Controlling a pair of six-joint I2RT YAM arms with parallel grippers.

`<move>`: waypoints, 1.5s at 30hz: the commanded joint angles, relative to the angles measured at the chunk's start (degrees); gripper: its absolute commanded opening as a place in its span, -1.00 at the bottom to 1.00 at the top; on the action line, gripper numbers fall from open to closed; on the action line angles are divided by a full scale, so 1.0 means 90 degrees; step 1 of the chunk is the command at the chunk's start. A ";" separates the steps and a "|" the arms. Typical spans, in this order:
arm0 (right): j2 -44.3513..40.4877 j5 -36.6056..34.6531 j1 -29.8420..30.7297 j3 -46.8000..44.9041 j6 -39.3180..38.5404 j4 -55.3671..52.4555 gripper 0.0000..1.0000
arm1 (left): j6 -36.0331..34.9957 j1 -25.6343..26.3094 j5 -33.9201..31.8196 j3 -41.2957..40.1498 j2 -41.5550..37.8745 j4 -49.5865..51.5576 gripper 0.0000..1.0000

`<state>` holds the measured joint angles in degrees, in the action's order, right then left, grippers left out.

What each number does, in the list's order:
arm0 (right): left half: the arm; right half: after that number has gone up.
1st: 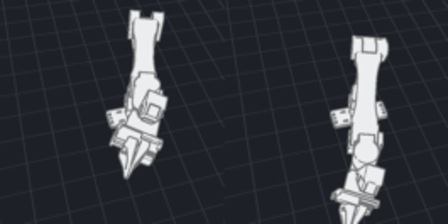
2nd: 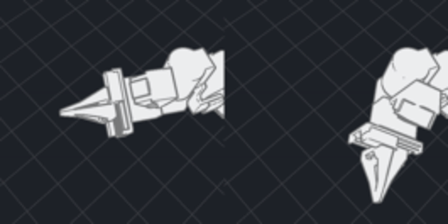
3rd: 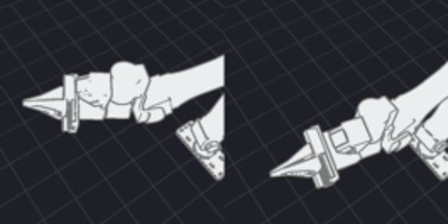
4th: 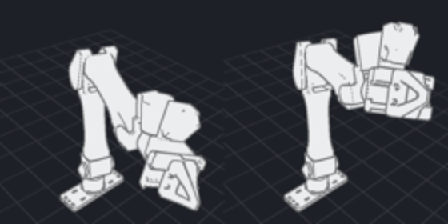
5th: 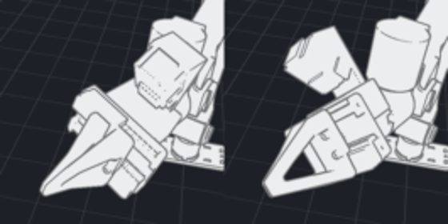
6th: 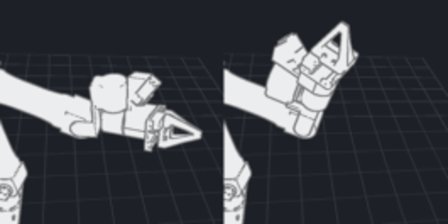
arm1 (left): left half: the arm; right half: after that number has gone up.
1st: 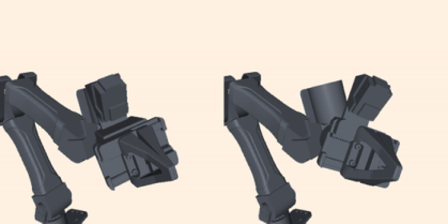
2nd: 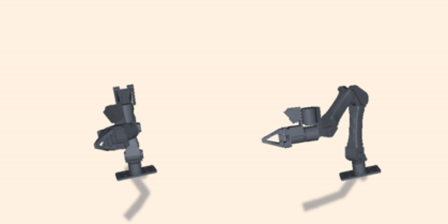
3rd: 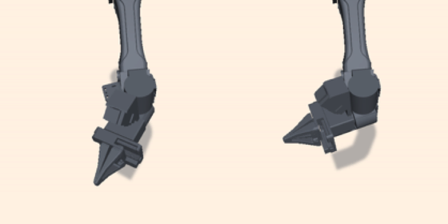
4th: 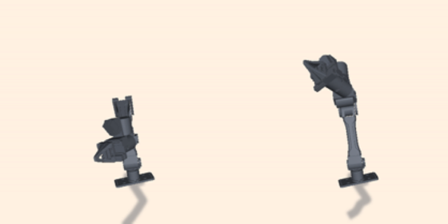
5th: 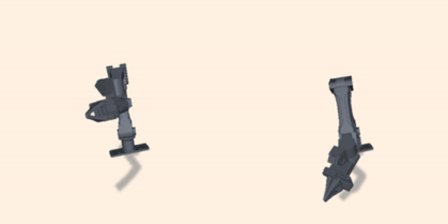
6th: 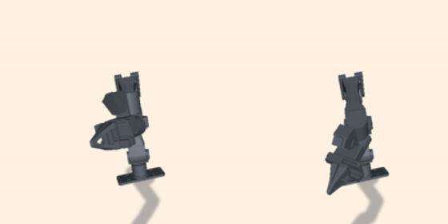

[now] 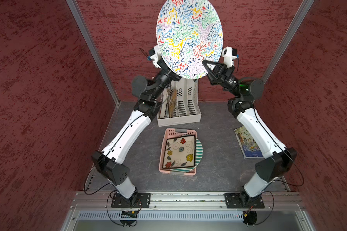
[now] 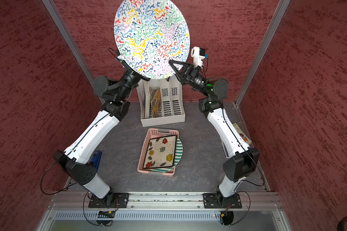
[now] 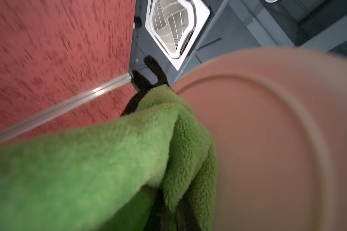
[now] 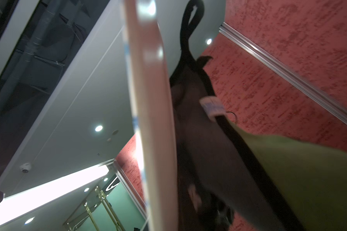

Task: Wipe the wet plate dry
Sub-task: Wipe the plate with towel, then place the plate at the center of the board.

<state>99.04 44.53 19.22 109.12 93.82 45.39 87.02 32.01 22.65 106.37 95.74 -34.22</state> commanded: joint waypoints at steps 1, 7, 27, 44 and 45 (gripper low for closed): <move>0.0535 -0.0403 -0.0341 0.0497 0.0455 -0.0391 -1.00 | 0.0143 0.0261 0.0556 -0.0191 -0.0031 -0.0908 -1.00; -0.0303 -0.0276 -0.0633 -0.1051 0.0357 -0.0135 -1.00 | 0.0244 -0.0257 0.0561 0.0321 -0.0127 -0.0899 -1.00; -0.0052 -0.0525 -0.0969 -0.1062 0.0587 0.0277 -1.00 | 0.0722 -0.0252 0.0733 0.0712 0.0368 -0.1475 -1.00; -0.3933 -0.2319 -0.2224 -0.5866 -0.4123 -0.6403 -1.00 | -0.6270 -0.1182 -0.1644 -0.0938 -0.2539 0.8345 -1.00; -0.3899 -0.2287 -0.2216 -0.5948 -0.4235 -0.6383 -1.00 | -0.6390 -0.1192 -0.1704 -0.1039 -0.2571 0.8424 -1.00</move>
<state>64.03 26.35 -1.06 56.86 63.37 -11.20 42.37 21.54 14.26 100.36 70.00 24.29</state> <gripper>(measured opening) 0.096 0.078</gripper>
